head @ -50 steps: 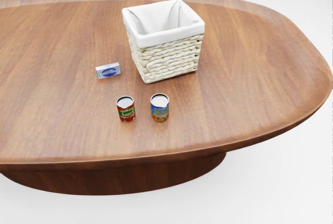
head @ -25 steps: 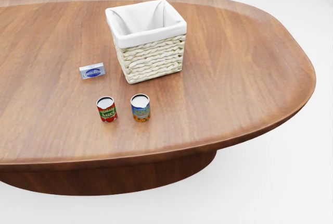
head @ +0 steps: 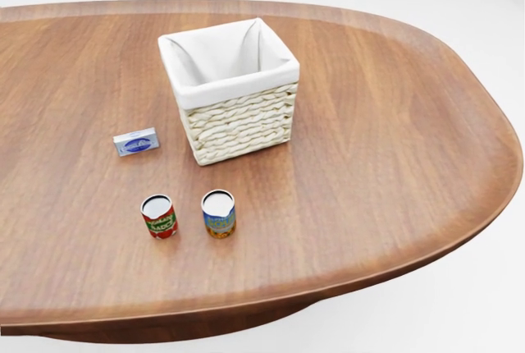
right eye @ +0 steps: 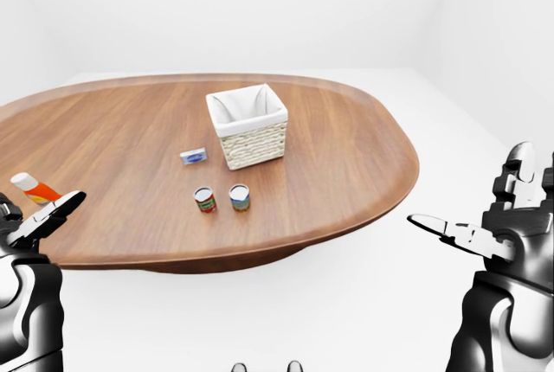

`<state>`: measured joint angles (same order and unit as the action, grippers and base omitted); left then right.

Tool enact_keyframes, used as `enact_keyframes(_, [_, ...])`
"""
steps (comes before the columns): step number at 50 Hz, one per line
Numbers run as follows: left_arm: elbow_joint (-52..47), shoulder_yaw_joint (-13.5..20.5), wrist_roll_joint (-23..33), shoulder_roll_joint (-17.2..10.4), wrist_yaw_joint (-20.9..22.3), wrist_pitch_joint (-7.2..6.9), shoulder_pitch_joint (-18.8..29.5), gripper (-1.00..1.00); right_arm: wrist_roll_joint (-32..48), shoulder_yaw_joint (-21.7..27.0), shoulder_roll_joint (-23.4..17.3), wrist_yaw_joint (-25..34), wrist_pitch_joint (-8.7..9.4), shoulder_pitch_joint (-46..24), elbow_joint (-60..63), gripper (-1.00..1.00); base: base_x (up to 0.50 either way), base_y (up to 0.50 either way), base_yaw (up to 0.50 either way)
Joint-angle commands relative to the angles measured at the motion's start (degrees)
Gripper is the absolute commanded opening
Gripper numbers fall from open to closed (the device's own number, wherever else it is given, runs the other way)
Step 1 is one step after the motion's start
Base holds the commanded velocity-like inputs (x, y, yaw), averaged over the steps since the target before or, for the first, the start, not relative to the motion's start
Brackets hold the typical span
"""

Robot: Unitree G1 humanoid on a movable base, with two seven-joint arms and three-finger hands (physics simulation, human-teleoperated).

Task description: Pick up the tomato sauce, and put it in the basket.

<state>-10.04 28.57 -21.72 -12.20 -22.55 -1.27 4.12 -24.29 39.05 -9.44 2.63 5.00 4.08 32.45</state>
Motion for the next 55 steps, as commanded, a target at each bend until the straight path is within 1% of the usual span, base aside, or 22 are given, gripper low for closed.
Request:
enact_keyframes(1, [0.08,0.01,0.05,0.03,0.09,0.07,0.00,1.00,0.16,-0.17,0.14,0.02,0.00,0.05,0.04,1.00,0.40,0.00,0.00])
enact_keyframes(4, [0.33,-0.03,0.10,-0.04,-0.05,0.17,0.17,1.00,0.57,-0.74,0.14,0.02,0.00,-0.06,0.22,1.00,0.40,0.00,0.00])
enact_keyframes(20, [0.23,-0.10,0.13,0.00,-0.03,0.13,0.10,1.00,0.64,-0.65,0.10,0.21,0.00,-0.12,0.01,1.00,0.40,0.00,0.00])
enact_keyframes(36, [1.14,-0.22,0.17,-0.10,0.17,0.75,0.26,1.00,0.76,-0.78,0.27,0.22,0.00,-0.07,-0.06,1.00,0.39,0.00,0.00])
enact_keyframes(50, [0.85,-0.25,0.16,-0.09,0.03,0.53,0.23,1.00,0.38,-0.36,0.59,0.01,0.00,-0.06,0.07,1.00,0.38,0.00,0.00])
enact_keyframes(54, [0.72,-0.55,0.40,0.03,0.11,0.61,0.17,1.00,0.01,-0.41,0.24,-0.28,0.00,-0.04,-0.03,1.00,0.04,0.00,0.00])
enact_keyframes(55, [0.66,-0.73,0.26,-0.03,0.54,0.33,0.19,1.00,0.40,-0.76,0.34,-0.27,0.00,-0.07,-0.30,1.00,0.00,0.00,0.00])
